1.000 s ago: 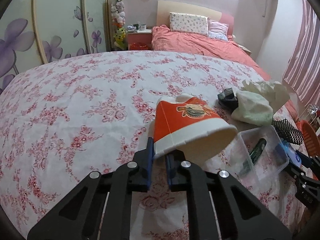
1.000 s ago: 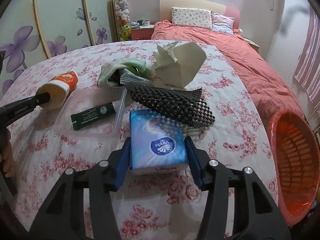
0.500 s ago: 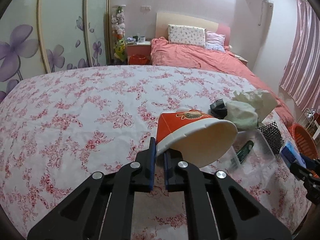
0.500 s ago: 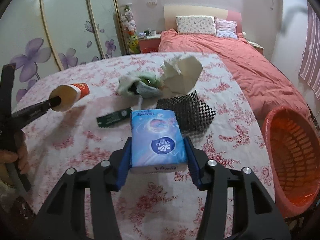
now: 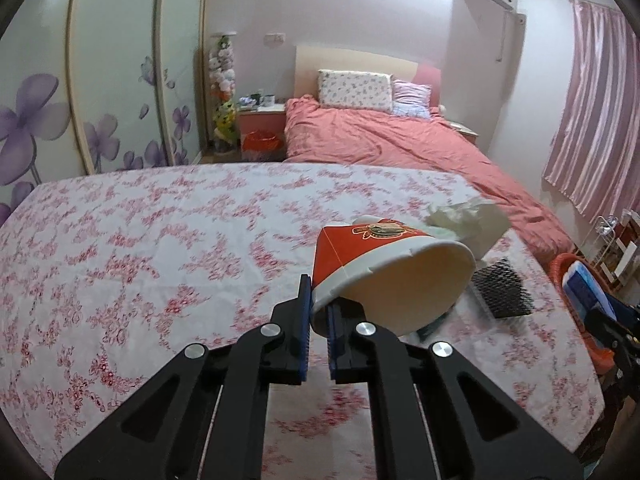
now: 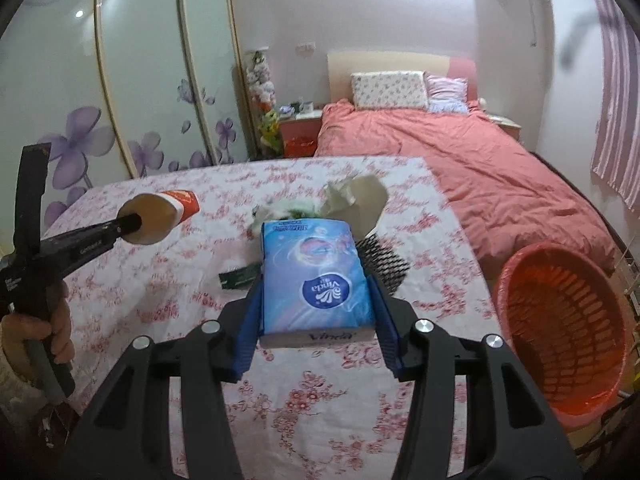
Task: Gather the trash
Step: 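Carry the paper cup and tissue pack over the orange basket and open both tools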
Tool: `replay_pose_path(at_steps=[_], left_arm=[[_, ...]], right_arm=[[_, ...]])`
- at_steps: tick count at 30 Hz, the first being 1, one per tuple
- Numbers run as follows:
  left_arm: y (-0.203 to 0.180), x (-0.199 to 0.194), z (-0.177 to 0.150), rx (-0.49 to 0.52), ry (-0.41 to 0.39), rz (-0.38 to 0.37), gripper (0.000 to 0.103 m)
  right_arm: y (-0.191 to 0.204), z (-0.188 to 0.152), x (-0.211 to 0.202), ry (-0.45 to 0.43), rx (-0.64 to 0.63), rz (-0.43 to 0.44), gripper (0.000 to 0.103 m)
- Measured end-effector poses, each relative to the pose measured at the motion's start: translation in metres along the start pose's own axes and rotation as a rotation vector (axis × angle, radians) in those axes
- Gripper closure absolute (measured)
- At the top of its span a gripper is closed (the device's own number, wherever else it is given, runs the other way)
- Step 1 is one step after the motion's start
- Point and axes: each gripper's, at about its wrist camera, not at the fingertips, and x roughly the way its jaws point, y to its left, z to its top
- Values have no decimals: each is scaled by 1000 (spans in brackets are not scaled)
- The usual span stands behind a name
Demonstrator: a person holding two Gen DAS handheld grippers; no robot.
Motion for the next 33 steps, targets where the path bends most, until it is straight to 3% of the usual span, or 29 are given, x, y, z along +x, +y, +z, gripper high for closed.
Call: replay_pose_path(at_steps=[11,18,26,33], left_arm=[[-65,-21,13,65,-44,-124,97],[-129,-28,18,124,-63,-252,97],[-208,-26,13,185,-54,-408,97],[-251,-14,6,225,-24,-482,97]], right_arm=[[-44,8,-48,-153,66,-226,53],[-101,7,-78,-218,162,-393,53],[-157,-3,-99,-243,258,-494,53],[-192,-15,-107,-243,311,-535,53]])
